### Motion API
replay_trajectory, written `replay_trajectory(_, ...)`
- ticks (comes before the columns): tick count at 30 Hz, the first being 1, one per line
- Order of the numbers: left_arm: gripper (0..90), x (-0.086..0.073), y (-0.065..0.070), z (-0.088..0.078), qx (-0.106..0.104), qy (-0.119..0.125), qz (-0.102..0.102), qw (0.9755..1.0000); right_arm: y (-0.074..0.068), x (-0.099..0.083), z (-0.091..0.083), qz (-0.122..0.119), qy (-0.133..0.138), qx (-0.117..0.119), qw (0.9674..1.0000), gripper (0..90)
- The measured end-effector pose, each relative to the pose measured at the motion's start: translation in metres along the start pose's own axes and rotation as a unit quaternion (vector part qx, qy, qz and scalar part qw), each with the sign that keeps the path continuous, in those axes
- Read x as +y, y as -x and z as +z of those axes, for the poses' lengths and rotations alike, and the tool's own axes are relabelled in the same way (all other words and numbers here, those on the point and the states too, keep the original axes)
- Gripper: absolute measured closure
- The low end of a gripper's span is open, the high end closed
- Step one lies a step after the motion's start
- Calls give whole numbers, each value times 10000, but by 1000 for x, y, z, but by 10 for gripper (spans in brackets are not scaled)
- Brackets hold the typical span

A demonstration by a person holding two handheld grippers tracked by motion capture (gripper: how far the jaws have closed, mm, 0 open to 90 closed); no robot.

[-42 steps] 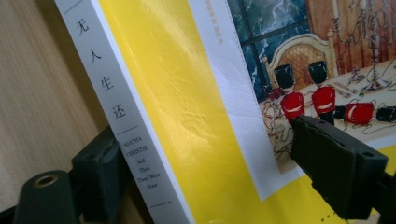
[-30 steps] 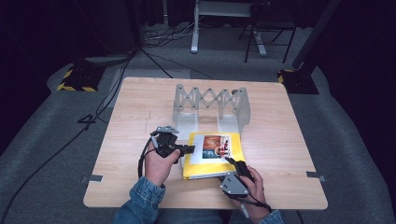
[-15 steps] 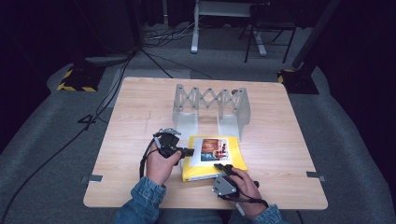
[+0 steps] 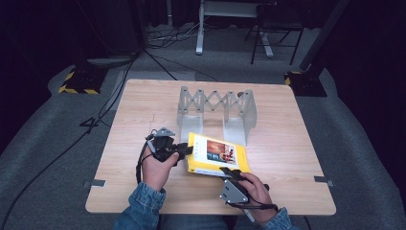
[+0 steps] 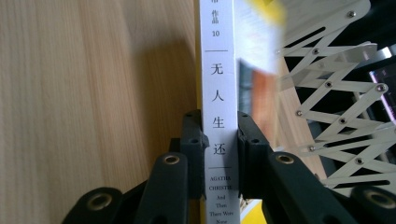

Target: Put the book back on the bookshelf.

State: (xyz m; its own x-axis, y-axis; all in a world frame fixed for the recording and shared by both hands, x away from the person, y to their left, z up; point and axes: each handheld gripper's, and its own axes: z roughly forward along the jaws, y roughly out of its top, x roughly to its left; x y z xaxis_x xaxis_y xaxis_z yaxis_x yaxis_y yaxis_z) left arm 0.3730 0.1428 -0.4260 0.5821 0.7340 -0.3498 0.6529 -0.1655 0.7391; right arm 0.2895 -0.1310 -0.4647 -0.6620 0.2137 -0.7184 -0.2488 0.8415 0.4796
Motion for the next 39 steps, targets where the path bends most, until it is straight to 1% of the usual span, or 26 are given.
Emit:
replay_trajectory(1, 609, 0, -3, -5, 221, 57, 28, 9997, 1, 1, -2, 49, 16, -14, 10000, 765)
replay_trajectory(2, 591, -1, -4, -8, 311, 81, 31, 9995, 4, 2, -5, 18, 5, -6, 10000, 766)
replay_trajectory(4, 565, -2, -10, -17, 493, 207, -12, 9986, 6, 2, -8, 58, 20, 15, 10000, 766)
replay_trajectory(6, 529, -4, -15, -24, 573, 285, -87, 9979, 10, 2, -13, 121, 51, -34, 9999, 766)
replay_trajectory(8, 512, -6, -20, -29, 621, 315, -110, 9975, 15, 3, -18, 205, 90, -64, 9997, 766)
replay_trajectory(9, 501, -7, -22, -31, 702, 321, -67, 9970, 17, 4, -20, 264, 81, -78, 9996, 766)
replay_trajectory(11, 486, -10, -24, -34, 851, 306, -60, 9959, 23, 5, -24, 386, 69, -122, 9992, 767)
replay_trajectory(12, 482, -10, -24, -34, 851, 306, -60, 9959, 23, 5, -24, 386, 69, -122, 9992, 767)
replay_trajectory(13, 477, -14, -26, -36, 987, 260, -39, 9948, 32, 6, -30, 572, 102, -174, 9982, 767)
replay_trajectory(15, 472, -16, -28, -36, 1029, 239, -26, 9944, 37, 6, -34, 724, 161, -214, 9970, 767)
replay_trajectory(18, 463, -21, -31, -37, 993, 183, -24, 9949, 48, 6, -42, 889, 285, -314, 9951, 767)
replay_trajectory(20, 460, -24, -35, -37, 937, 139, -34, 9955, 57, 6, -47, 1109, 433, -300, 9924, 767)
replay_trajectory(21, 457, -26, -36, -37, 972, 84, -43, 9952, 60, 5, -49, 1192, 496, -318, 9911, 767)
replay_trajectory(24, 452, -34, -42, -39, 984, 72, -126, 9950, 66, 6, -54, 1313, 610, -373, 9888, 767)
replay_trajectory(25, 452, -35, -44, -39, 1006, 28, -119, 9948, 68, 7, -55, 1339, 655, -406, 9880, 767)
replay_trajectory(26, 452, -38, -47, -40, 1078, 4, -140, 9941, 70, 7, -55, 1375, 681, -418, 9873, 767)
replay_trajectory(28, 448, -43, -51, -41, 1163, -57, -162, 9931, 74, 6, -57, 1498, 759, -474, 9847, 767)
replay_trajectory(31, 430, -49, -58, -42, 1174, -134, -154, 9929, 83, 4, -58, 1789, 916, -522, 9782, 767)
replay_trajectory(32, 423, -51, -61, -43, 1180, -144, -169, 9928, 85, 4, -59, 1826, 935, -542, 9772, 767)
replay_trajectory(33, 410, -53, -63, -43, 1177, -143, -132, 9929, 88, 3, -59, 1885, 957, -583, 9757, 767)
replay_trajectory(34, 401, -55, -65, -43, 1213, -152, -109, 9924, 91, 3, -59, 1901, 977, -618, 9749, 767)
replay_trajectory(36, 381, -58, -68, -44, 1257, -181, -4, 9919, 96, 2, -59, 1989, 1004, -693, 9724, 767)
replay_trajectory(37, 377, -59, -69, -44, 1267, -150, -39, 9918, 98, 2, -59, 2008, 1004, -720, 9718, 767)
replay_trajectory(38, 373, -60, -72, -44, 1276, -157, -7, 9917, 100, 2, -59, 2028, 995, -748, 9713, 767)
replay_trajectory(39, 369, -62, -73, -44, 1280, -163, -30, 9916, 102, 2, -60, 2024, 983, -780, 9712, 767)
